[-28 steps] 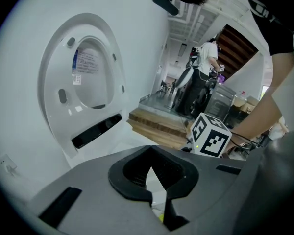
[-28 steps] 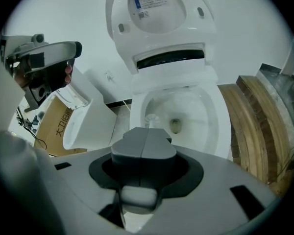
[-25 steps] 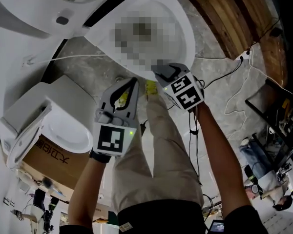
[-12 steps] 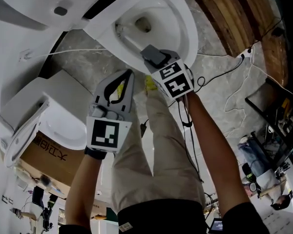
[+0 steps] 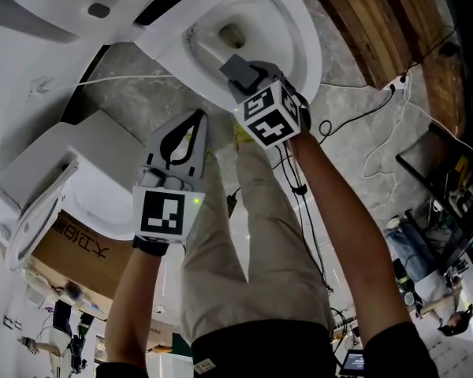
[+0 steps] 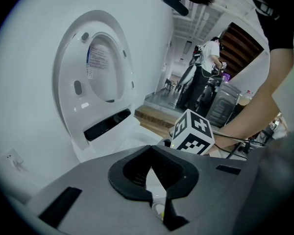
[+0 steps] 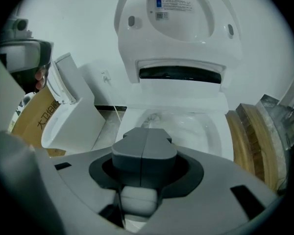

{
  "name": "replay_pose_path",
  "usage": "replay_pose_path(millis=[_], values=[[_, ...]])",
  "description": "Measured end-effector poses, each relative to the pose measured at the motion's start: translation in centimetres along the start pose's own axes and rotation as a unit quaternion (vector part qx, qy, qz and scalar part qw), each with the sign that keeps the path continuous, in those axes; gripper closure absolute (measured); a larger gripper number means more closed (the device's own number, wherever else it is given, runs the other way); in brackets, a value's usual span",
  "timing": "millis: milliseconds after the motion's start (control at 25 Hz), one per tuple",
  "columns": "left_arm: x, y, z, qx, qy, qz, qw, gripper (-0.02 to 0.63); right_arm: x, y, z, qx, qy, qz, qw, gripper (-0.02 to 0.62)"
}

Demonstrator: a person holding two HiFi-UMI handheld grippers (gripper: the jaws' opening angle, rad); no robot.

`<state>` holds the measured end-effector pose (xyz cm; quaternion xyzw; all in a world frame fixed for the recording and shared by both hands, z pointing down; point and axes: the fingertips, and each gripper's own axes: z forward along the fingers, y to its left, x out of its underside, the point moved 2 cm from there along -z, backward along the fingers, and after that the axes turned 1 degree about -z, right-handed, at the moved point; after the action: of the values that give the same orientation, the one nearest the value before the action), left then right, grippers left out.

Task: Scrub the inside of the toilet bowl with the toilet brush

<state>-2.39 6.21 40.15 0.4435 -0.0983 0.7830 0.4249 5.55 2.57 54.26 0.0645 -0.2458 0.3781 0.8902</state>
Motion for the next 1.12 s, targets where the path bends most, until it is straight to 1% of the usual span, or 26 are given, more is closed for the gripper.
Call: replay_pose_path(millis=[120, 200, 360, 520, 600, 680, 800, 920, 1120], values=[[0.0, -0.2, -0.1, 0.000, -0.001, -0.001, 1.0000, 0.589, 0.0, 0.4, 0.1, 0.014, 0.005, -0.036, 0.999, 0.422], [0.0, -0.3, -0.1, 0.000, -0.001, -0.002, 1.0000, 0.589, 0.0, 0.6, 0.2, 0.023, 0.006, -0.048, 0.999, 0.423], [0.0, -0.7, 0.0, 0.002, 0.003, 0.001, 1.0000, 0.589, -0.3, -0.5, 0.1, 0.039, -0.004, -0.031, 0.999, 0.426], [0.2, -0.8, 0.1, 0.001, 0.001, 0.009, 1.0000, 0.589, 0.3, -2.3, 0.5, 0.063, 0.005, -0.046, 0.997, 0.428], [0.5, -0.9, 0.2, -0.002, 0.002, 0.001, 1.0000, 0.588, 0.6, -3.5, 0.7, 0.067, 0.010, -0.038, 0.997, 0.426], [0.8, -1.0, 0.2, -0.004, 0.007, -0.009, 0.9999, 0.589, 0.4, -4.9, 0.7, 0.079, 0.010, -0.030, 0.996, 0.426], [1.1, -1.0, 0.4, -0.003, 0.015, -0.012, 0.9998, 0.589, -0.3, -6.7, 0.9, 0.088, 0.009, -0.015, 0.996, 0.425], [1.0, -1.1, 0.9, -0.001, 0.018, -0.012, 0.9998, 0.589, -0.6, -7.5, 0.7, 0.088, 0.013, -0.035, 0.995, 0.423], [0.4, -1.5, 1.4, 0.002, 0.011, -0.007, 0.9999, 0.589, -0.4, -8.2, 0.6, 0.101, 0.023, -0.061, 0.993, 0.420]])
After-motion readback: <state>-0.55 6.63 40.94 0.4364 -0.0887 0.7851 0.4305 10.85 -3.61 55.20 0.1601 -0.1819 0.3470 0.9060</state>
